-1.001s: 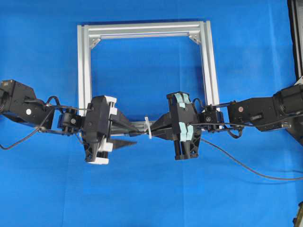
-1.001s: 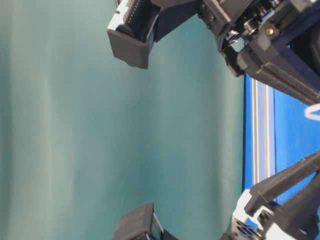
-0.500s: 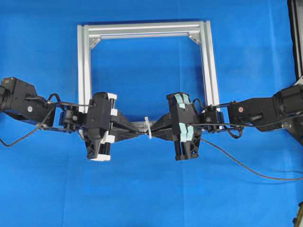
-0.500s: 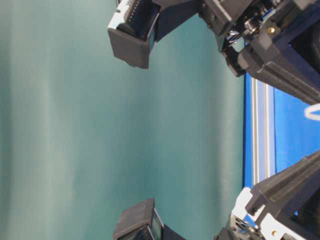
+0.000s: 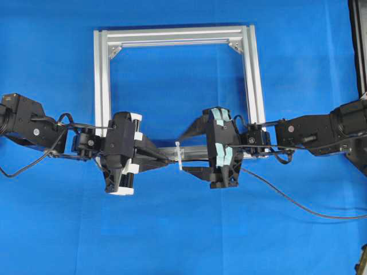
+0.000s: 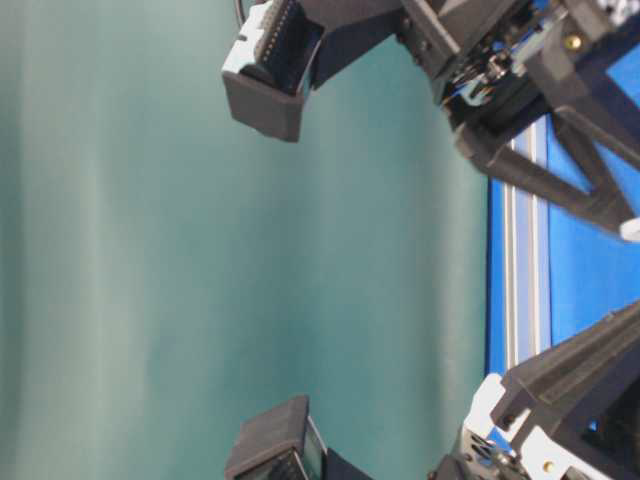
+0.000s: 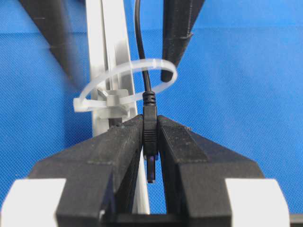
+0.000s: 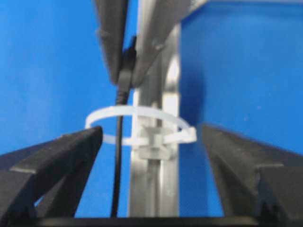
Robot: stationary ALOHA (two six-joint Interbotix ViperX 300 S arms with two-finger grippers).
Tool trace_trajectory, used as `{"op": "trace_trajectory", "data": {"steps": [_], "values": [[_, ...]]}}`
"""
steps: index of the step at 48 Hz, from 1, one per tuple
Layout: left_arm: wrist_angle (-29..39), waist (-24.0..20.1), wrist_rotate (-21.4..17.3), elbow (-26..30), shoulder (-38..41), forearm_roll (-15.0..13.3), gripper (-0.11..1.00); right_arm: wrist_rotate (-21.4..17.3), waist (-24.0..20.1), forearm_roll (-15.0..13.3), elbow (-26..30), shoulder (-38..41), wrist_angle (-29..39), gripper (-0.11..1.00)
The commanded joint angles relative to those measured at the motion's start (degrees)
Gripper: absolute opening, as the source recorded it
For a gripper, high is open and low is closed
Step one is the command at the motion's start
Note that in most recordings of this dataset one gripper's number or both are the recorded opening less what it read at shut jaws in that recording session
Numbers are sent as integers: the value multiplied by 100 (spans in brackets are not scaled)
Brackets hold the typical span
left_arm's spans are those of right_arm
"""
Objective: Insert the wire through the string loop located in the center.
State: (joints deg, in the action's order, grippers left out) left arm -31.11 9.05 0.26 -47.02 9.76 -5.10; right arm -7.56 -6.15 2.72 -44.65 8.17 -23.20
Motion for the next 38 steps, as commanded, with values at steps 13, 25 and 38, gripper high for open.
{"op": "trace_trajectory", "data": {"steps": [13, 25, 38], "values": [[-26, 0, -9, 97, -79, 18, 8, 9, -9, 0, 70, -114, 97, 84], [-18, 0, -9, -132, -246, 18, 8, 9, -9, 0, 62, -132, 123, 84], [-88, 0, -9, -826, -747, 18, 8, 9, -9, 0, 26, -246, 281, 84]]}}
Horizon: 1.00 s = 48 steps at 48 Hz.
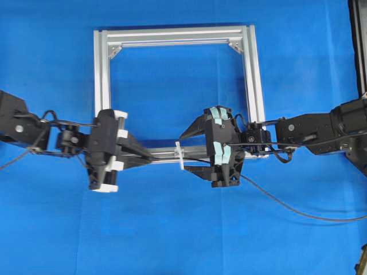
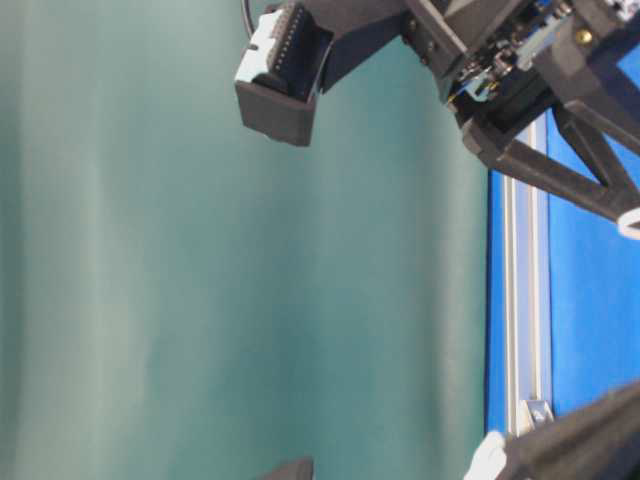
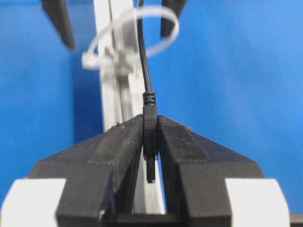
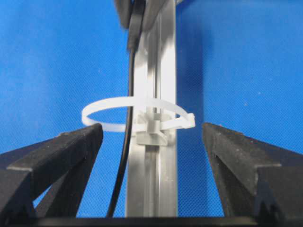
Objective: Insert the wire through the string loop located in the center.
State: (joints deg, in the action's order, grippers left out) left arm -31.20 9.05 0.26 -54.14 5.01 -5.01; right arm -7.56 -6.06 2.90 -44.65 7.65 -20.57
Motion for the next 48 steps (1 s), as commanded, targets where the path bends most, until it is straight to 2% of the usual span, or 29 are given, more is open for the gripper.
{"op": "trace_trajectory", "data": {"steps": [1, 15, 33, 41, 48], "values": [[-114, 0, -9, -176, -316, 9, 8, 9, -26, -18, 26, -202, 26, 84], [-527, 26, 0, -1257, -932, 9, 8, 9, -26, -18, 26, -264, 114, 84], [-501, 281, 9, -2470, -2092, 9, 8, 9, -26, -18, 26, -264, 141, 84], [-308, 325, 9, -2689, -2663, 9, 8, 9, -26, -18, 35, -264, 141, 84], [299, 325, -18, -2593, -2944, 9, 8, 9, -18, -18, 53, -264, 141, 84]]}}
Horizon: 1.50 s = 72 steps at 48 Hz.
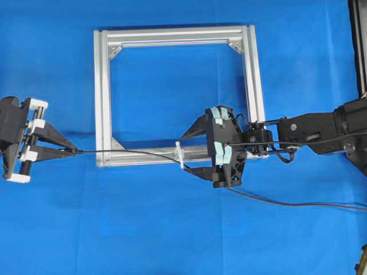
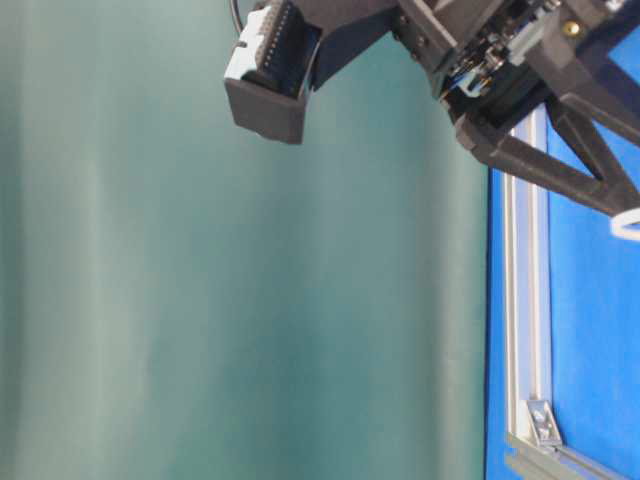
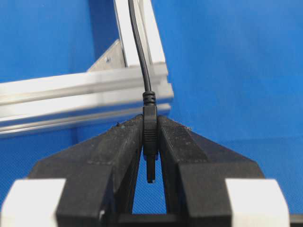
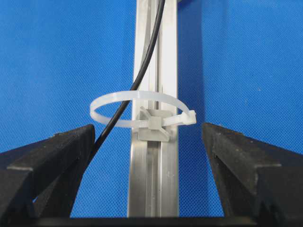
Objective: Insert the wire through the string loop located in the center.
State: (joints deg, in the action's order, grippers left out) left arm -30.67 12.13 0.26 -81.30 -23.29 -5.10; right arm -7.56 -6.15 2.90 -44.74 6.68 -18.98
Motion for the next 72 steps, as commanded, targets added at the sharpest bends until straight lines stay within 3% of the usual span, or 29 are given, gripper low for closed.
{"op": "trace_trajectory", "data": {"steps": [1, 31, 34, 42, 46, 53, 72], "values": [[325, 26, -26, 158, -123, 26, 8, 9, -18, -18, 70, -167, -18, 84], [826, 26, 0, 369, -53, 18, 10, 0, -18, -18, 123, -176, 0, 84], [826, 18, 0, 360, -53, 18, 22, 0, -18, -18, 132, -167, 9, 84], [826, 18, -9, 369, -53, 18, 74, -9, -18, -18, 132, -167, 70, 84], [826, 26, -9, 369, -70, 18, 88, -9, -18, -18, 132, -176, 141, 84], [853, 18, -9, 352, -123, 18, 83, -18, -18, -18, 123, -264, 237, 84], [1178, -26, -53, 580, -738, 18, 84, 0, 0, -18, 79, -870, 756, 84]]}}
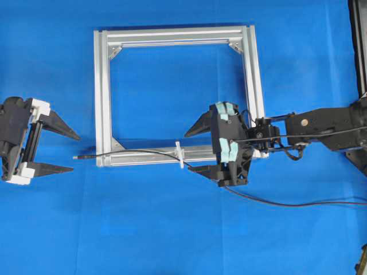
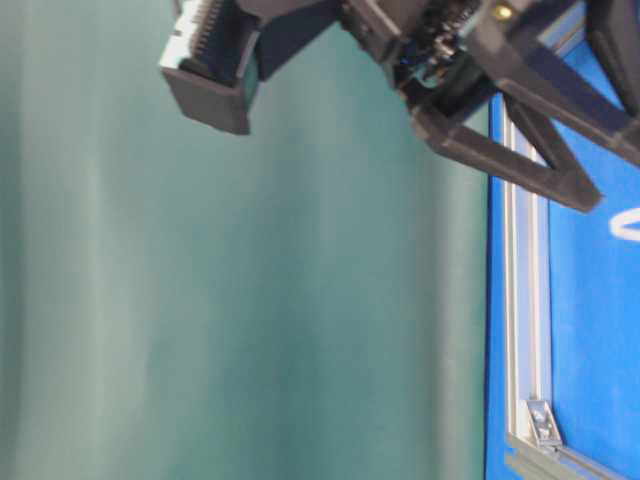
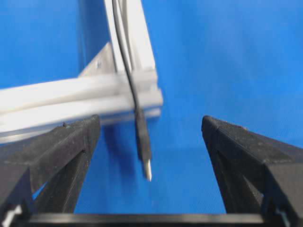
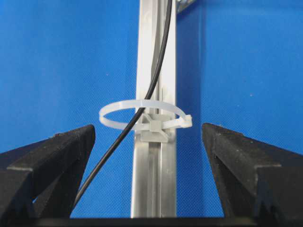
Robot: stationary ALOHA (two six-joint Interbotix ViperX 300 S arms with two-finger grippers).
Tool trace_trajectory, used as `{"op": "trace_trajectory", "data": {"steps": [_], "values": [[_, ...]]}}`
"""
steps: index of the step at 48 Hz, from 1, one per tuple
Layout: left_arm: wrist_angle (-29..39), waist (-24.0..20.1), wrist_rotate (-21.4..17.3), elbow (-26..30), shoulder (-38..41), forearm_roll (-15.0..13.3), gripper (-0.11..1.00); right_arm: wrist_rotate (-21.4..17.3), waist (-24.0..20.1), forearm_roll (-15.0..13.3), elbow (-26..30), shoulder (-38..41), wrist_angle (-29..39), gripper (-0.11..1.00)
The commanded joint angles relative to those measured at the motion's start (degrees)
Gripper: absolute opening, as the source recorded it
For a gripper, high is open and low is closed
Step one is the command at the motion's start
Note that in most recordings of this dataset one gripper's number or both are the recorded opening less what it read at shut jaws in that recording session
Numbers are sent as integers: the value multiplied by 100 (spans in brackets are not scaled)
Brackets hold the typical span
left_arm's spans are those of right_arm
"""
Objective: Insert the wire through the string loop located in the center.
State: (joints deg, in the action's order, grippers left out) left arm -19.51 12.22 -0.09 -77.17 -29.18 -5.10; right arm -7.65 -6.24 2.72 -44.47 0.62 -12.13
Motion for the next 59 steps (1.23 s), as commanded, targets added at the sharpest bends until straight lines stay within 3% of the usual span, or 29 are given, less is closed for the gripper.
{"op": "trace_trajectory", "data": {"steps": [1, 21, 59], "values": [[97, -35, -18, 185, -202, 18, 84, 9, 18, 0, 53, -290, 88, 84], [554, -44, 9, 387, -712, 18, 84, 9, 26, 0, 9, -914, 466, 84], [554, -35, 18, 396, -694, 18, 84, 9, 26, -53, 18, -932, 483, 84]]}}
